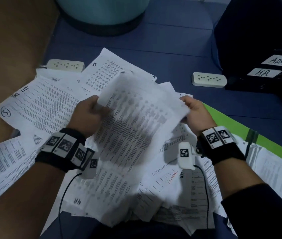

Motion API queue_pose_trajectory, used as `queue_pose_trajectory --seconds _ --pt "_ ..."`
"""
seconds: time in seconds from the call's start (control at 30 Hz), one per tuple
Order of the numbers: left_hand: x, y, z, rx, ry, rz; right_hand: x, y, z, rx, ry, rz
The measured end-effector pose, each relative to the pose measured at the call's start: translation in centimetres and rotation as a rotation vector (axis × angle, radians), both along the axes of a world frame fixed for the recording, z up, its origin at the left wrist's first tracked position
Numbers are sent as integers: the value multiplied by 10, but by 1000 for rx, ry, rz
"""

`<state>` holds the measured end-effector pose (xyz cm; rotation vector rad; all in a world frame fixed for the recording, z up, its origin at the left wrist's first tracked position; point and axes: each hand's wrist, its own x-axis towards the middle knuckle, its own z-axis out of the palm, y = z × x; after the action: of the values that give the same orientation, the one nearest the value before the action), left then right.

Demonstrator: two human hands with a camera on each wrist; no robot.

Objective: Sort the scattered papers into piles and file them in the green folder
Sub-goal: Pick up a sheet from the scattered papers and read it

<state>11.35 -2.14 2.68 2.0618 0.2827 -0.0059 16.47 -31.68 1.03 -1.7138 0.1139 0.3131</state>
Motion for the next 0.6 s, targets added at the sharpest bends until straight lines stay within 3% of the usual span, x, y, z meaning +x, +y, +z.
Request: queue_pose_trajectory --seconds 0.07,0.17,0.23,0.37,0.6 --pt "-5 7 -9 96 -5 48 2 1 -23 -286 48 -117" --pt "-16 15 -19 110 36 125 -8 12 -55 -932 242 -24" --pt "-20 18 -21 34 48 168 -18 25 -65 -1083 325 25" --pt "-16 24 -16 -16 2 190 -22 31 -67 -966 309 -53" --pt "-4 29 3 -95 -41 27 -11 3 -23 -654 -142 -147"
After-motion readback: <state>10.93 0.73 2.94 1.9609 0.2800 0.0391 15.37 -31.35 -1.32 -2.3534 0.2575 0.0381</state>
